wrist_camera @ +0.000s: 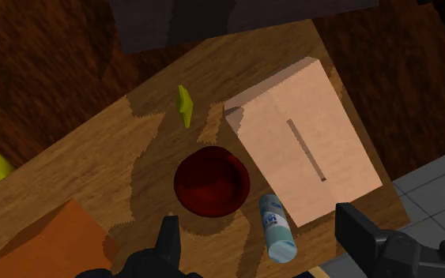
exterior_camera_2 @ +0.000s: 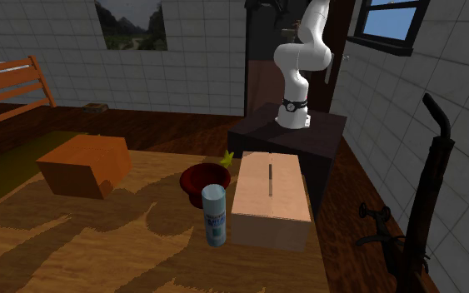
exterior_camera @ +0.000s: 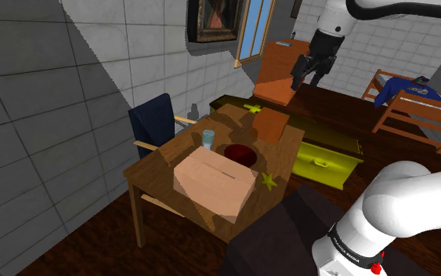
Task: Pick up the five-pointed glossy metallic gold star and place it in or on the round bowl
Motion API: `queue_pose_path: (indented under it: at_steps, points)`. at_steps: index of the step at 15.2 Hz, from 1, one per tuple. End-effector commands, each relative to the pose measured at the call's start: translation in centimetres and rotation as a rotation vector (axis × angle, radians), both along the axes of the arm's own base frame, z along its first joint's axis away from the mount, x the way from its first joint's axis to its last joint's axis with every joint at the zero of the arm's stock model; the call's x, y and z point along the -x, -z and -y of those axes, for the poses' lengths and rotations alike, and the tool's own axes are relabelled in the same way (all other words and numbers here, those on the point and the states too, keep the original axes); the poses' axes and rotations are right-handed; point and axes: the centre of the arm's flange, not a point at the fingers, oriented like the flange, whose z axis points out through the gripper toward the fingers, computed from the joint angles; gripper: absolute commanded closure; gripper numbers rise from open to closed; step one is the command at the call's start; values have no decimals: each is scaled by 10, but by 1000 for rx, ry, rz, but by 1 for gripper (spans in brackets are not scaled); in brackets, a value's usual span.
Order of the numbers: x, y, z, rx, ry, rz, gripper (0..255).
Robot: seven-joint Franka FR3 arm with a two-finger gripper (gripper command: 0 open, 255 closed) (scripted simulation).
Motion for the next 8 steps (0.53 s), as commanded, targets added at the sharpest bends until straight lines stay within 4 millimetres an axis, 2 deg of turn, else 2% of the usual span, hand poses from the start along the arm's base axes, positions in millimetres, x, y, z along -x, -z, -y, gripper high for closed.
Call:
queue_pose_path:
  at_steps: [1, 8]
  points:
    - [0, 0, 0, 0, 0, 0, 0]
    - [-10, 88, 29, -18, -19, -20, 0]
